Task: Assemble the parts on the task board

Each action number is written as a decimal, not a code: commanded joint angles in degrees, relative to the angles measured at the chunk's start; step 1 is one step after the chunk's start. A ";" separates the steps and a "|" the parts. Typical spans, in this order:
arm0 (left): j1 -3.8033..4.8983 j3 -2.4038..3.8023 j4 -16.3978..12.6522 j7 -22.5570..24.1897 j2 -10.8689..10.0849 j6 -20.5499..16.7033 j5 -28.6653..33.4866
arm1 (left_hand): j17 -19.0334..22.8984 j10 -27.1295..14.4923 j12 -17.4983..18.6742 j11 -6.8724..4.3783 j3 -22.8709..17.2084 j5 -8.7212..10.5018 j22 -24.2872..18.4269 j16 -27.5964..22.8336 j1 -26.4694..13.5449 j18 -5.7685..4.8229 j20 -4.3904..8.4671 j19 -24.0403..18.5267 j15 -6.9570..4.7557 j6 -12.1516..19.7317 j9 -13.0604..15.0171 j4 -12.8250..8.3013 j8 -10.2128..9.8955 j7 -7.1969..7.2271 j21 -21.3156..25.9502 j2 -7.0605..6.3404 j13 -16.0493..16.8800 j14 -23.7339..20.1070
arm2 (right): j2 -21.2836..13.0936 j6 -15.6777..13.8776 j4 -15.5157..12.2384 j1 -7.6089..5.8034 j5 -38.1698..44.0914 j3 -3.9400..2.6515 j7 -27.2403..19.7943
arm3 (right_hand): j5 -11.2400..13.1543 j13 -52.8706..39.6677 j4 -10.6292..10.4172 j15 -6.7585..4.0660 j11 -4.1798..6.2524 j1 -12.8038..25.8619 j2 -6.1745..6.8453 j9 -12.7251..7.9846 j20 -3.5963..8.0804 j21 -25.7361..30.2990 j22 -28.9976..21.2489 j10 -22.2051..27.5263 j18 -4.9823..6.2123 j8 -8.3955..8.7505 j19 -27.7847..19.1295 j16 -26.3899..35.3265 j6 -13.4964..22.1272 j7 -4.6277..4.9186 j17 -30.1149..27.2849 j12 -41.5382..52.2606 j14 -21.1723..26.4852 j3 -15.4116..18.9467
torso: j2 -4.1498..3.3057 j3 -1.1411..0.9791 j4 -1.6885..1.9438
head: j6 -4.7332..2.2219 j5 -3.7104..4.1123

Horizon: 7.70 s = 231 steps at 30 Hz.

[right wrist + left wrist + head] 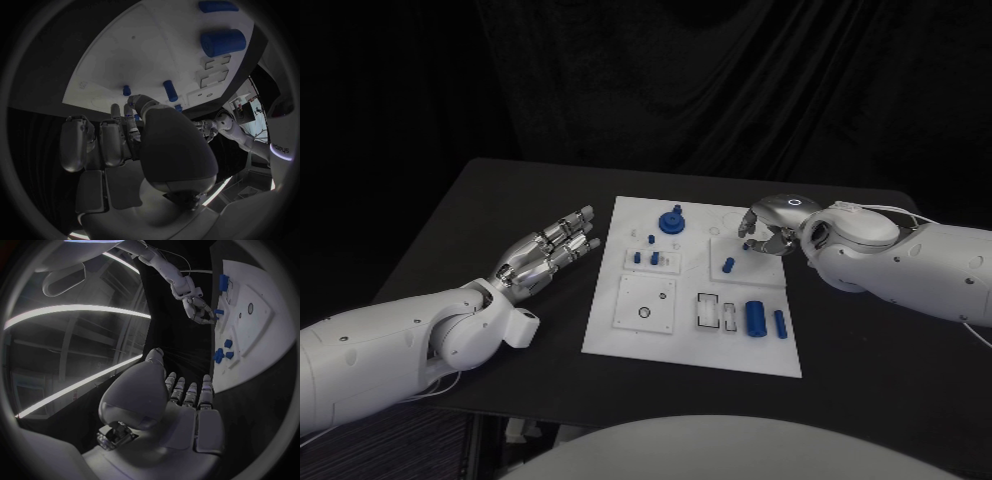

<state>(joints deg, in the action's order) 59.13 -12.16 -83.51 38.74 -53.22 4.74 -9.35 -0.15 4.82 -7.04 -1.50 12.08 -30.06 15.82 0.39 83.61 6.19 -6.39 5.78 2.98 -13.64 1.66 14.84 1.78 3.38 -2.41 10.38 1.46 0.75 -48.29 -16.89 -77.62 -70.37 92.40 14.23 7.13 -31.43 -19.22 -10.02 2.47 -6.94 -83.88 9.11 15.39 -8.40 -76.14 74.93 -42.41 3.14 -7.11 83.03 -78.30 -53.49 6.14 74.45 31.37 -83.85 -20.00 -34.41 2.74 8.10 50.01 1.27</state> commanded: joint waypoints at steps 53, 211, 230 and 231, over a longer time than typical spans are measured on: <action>-0.96 0.05 2.17 6.41 1.00 3.99 0.53 | -0.61 0.45 -0.06 1.45 -2.65 -0.99 1.12 0.71 1.82 0.95 -2.91 2.65 3.26 -3.14 0.46 -3.98 0.41 -3.41 -1.07 0.73 0.14 1.93 | 2.22 -1.88 3.86 3.06 -1.22 -0.07 -0.90 | 5.10 -2.64 4.93 -3.02 3.15 0.01 -3.32 11.15 2.64 -0.97 10.88 -4.63 0.03 -9.64 0.77 -0.53 -1.91 -0.45 -1.15 8.11 -0.38 0.83 | 0.28 0.52 0.00 | -0.01 -0.01; -2.31 0.05 3.98 3.96 3.03 4.04 0.55 | -0.47 -0.09 0.31 1.73 -5.77 -0.69 -0.62 0.51 1.73 1.59 -3.80 1.92 3.42 -3.77 0.53 -5.70 0.48 -4.33 -0.65 0.83 0.09 1.26 | -4.87 -2.09 -21.34 -3.75 4.66 -0.30 1.60 | 20.89 6.44 -6.73 0.65 -1.23 7.78 -2.00 -1.13 -0.60 6.43 9.01 11.00 1.43 -0.83 -2.42 0.15 14.59 -3.15 -7.42 4.29 2.85 12.89 | 0.51 0.55 0.13 | -0.01 -1.09; -2.32 0.05 3.99 3.82 3.43 4.24 0.55 | -0.49 -0.01 0.23 1.66 -6.14 -1.19 -0.55 0.56 1.60 1.69 -3.78 1.96 3.35 -3.91 0.54 -5.85 0.50 -4.46 -0.67 0.85 0.10 1.33 | -9.10 4.81 -17.62 -1.79 4.49 0.00 4.72 | 23.30 14.70 -6.88 0.15 -1.52 7.66 0.24 -5.91 -0.19 6.37 9.02 8.00 1.38 1.83 -1.78 0.36 14.75 -3.31 -8.44 -3.79 2.34 12.30 | 0.19 0.47 0.05 | -0.01 -0.95; -2.32 0.05 4.00 3.82 3.47 4.26 0.55 | -0.49 -0.01 0.23 1.66 -6.14 -1.19 -0.55 0.56 1.60 1.69 -3.78 1.96 3.35 -3.91 0.54 -5.85 0.50 -4.46 -0.67 0.85 0.10 1.33 | -8.95 4.84 -17.31 -1.49 4.49 0.00 4.66 | 23.05 14.90 -6.81 0.08 -1.39 7.15 -0.24 -5.88 -0.11 6.43 9.01 7.25 1.38 1.68 -1.75 0.40 13.67 -3.15 -8.53 -3.75 2.31 11.94 | 0.21 0.46 0.01 | -0.01 -0.94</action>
<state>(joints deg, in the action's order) 56.89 -12.17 -79.40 38.91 -49.87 8.95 -9.14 -0.67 4.90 -6.81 0.42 6.36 -30.92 15.22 0.87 85.40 7.09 -10.24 8.01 6.55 -17.10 2.16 9.01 1.99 -0.94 -3.30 10.97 1.51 2.27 -57.29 -13.88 -95.07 -72.07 96.91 14.25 10.33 -8.22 -4.38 -16.81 2.76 -8.37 -76.48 9.01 9.52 -8.69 -69.83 74.93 -34.89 4.50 -5.04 81.12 -78.14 -39.43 2.94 65.97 27.94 -81.30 -7.86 -34.12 3.32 8.21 49.99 0.31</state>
